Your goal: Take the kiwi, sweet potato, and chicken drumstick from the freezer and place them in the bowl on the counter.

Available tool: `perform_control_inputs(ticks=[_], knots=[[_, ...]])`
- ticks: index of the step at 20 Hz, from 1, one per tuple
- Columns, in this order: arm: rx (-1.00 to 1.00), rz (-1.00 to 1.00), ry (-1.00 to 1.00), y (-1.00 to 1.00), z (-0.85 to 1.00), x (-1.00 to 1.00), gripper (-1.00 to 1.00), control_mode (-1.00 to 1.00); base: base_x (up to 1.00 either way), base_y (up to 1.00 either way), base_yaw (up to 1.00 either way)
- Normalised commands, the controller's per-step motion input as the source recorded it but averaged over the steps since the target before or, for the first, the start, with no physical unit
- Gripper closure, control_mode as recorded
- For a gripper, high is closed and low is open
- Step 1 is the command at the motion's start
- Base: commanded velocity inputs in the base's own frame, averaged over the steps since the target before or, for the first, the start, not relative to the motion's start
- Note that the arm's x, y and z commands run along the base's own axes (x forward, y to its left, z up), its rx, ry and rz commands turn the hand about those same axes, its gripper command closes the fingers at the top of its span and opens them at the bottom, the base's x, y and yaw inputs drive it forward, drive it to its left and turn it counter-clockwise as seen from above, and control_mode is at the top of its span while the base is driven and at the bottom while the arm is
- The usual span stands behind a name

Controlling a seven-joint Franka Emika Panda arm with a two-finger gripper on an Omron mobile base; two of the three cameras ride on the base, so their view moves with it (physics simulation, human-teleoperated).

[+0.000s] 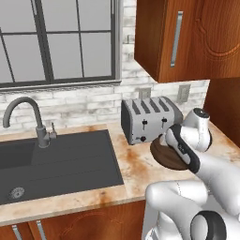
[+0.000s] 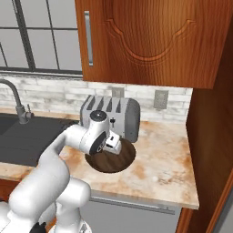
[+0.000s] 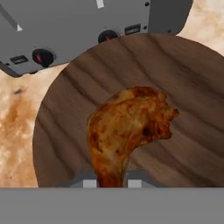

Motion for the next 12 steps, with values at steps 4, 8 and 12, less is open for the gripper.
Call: perform_control_inputs(ticks=[4, 8, 12], knots=[[0.0, 0.0, 0.06, -0.1, -0.43, 0.29, 1.0, -1.0, 0.0, 0.0, 0.0], [0.0, 0.0, 0.04, -0.15, -0.31, 0.14, 1.0, -1.0, 0.0, 0.0, 0.0], [0.0, 0.0, 0.04, -0.11, -0.4, 0.15, 1.0, -1.0, 0.0, 0.0, 0.0]])
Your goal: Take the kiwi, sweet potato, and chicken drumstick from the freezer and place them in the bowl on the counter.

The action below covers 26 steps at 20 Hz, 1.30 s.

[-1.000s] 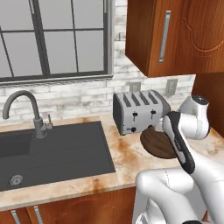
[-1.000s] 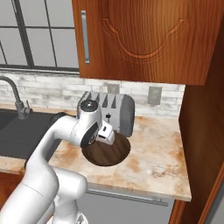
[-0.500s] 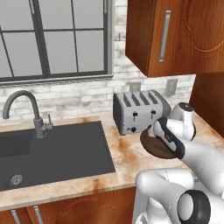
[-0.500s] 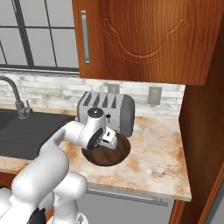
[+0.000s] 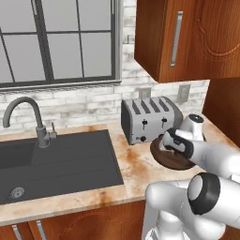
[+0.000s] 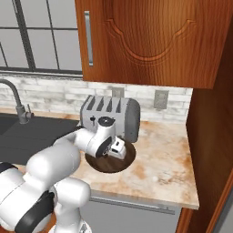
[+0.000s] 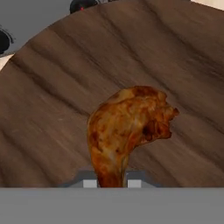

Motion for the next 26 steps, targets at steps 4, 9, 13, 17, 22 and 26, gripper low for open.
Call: perform_control_inputs(ticks=[4, 9, 13, 17, 22, 26], knots=[[0.0, 0.0, 0.04, -0.05, -0.47, 0.18, 1.0, -1.0, 0.0, 0.0, 0.0], [0.0, 0.0, 0.04, -0.04, -0.33, 0.13, 1.0, -1.0, 0.0, 0.0, 0.0], [0.0, 0.0, 0.02, 0.0, -0.06, 0.04, -1.0, -1.0, 0.0, 0.0, 0.0], [0.0, 0.0, 0.0, 0.0, 0.0, 0.0, -1.0, -1.0, 0.0, 0.0, 0.0], [0.0, 0.0, -0.03, 0.0, 0.19, -0.03, -1.0, -1.0, 0.0, 0.0, 0.0], [0.0, 0.0, -0.05, 0.0, 0.64, -0.22, -1.0, -1.0, 0.0, 0.0, 0.0]])
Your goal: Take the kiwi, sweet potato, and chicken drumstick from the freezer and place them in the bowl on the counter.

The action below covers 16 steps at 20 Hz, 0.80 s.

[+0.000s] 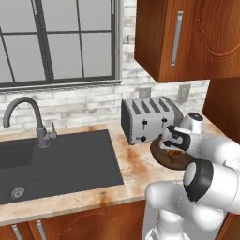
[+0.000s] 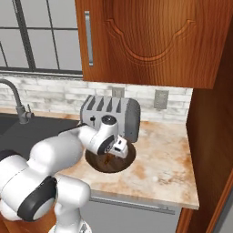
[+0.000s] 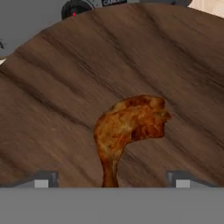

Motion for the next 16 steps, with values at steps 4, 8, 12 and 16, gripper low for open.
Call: perform_control_inputs(ticks=[4, 8, 12, 16], knots=[[0.0, 0.0, 0.0, 0.0, 0.72, -0.22, -1.0, -1.0, 0.0, 0.0, 0.0], [-0.04, 0.0, 0.0, 0.01, 0.63, -0.29, -1.0, -1.0, 0.0, 0.0, 0.0], [-0.05, 0.0, 0.0, 0.0, 0.57, -0.42, -1.0, -1.0, 0.0, 0.0, 0.0], [-0.05, 0.0, 0.0, 0.18, 0.6, -0.67, -1.0, -1.0, 0.0, 0.0, 0.0]])
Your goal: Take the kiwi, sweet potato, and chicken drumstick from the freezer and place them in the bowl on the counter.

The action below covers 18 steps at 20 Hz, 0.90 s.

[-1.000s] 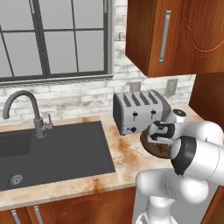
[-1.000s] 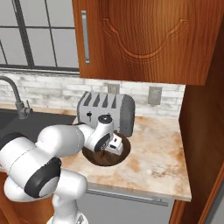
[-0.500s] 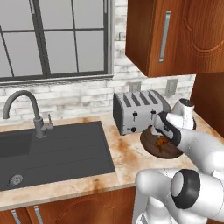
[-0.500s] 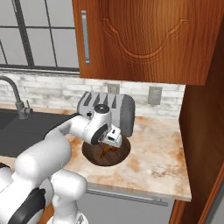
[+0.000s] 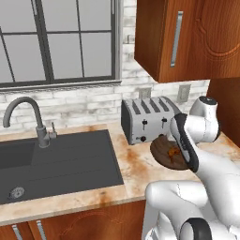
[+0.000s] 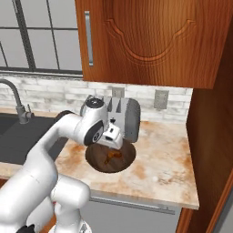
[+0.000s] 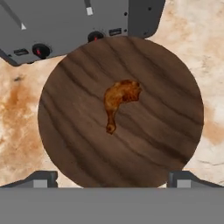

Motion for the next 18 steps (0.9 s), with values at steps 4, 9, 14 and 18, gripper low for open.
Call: perform_control_inputs(ticks=[4, 9, 14, 18], knots=[[-0.02, 0.0, 0.0, 0.42, 0.65, -0.66, -1.0, -1.0, 0.0, 0.0, 0.0], [0.0, 0.0, 0.0, 0.45, 0.63, -0.54, -1.0, -1.0, 0.0, 0.0, 0.0], [0.0, 0.0, 0.0, 0.31, 0.58, -0.45, -1.0, -1.0, 0.0, 0.0, 0.0], [0.0, 0.0, -0.01, 0.0, 0.39, -0.32, -1.0, -1.0, 0.0, 0.0, 0.0]])
